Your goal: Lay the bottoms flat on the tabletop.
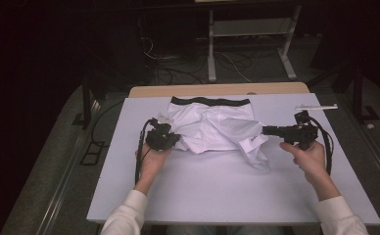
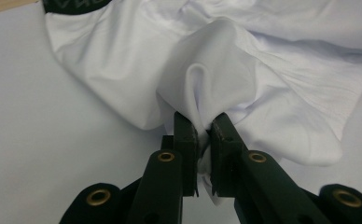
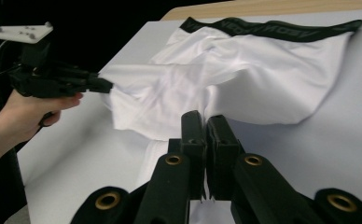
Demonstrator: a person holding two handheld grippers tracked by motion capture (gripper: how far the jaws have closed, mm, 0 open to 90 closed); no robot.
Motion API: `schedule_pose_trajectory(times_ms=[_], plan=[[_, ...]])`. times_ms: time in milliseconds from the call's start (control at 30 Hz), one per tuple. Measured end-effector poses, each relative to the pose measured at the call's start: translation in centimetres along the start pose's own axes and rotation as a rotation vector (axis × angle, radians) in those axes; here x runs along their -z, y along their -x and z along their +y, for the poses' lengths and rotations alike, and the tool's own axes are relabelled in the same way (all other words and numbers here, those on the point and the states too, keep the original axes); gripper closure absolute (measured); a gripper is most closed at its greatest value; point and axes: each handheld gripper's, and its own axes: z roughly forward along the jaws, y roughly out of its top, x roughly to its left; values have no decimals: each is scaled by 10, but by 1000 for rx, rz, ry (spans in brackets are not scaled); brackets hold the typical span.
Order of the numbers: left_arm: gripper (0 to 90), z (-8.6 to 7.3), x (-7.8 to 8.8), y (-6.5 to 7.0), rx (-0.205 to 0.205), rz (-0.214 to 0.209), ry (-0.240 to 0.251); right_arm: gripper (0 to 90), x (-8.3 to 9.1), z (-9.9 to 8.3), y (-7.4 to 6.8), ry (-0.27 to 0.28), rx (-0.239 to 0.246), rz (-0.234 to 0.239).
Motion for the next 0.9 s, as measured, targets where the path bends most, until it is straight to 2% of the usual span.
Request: schedule_pose_trajectory(times_ms=[133,200,233,267,300,400,500,667,800,900], plan=[[822,-10,2,-14,13,32,-18,857,13,-4,13,-22,-17,-67],[821,-14,0,-19,33,44,-24,856,16,-7,23,-39,-24,-121],[822,-15,-2,-22,39,45,-30,856,17,-10,35,-43,-36,-162],[821,-17,-3,-25,48,43,-33,856,17,-12,42,-43,-49,-171],[821,-19,-4,-27,52,48,-35,856,17,-12,42,-43,-49,-171],[820,-24,-9,-30,68,46,-44,856,14,-17,61,-34,-88,-188],[800,-24,-9,-26,60,39,-33,856,8,-22,73,-45,-118,-189],[648,-18,0,-20,64,27,22,852,-2,-26,80,-82,-122,-216],[540,-11,9,-10,68,17,78,844,-5,-28,84,-92,-132,-220],[466,-5,10,2,66,-9,105,773,-6,-29,85,-91,-141,-228]])
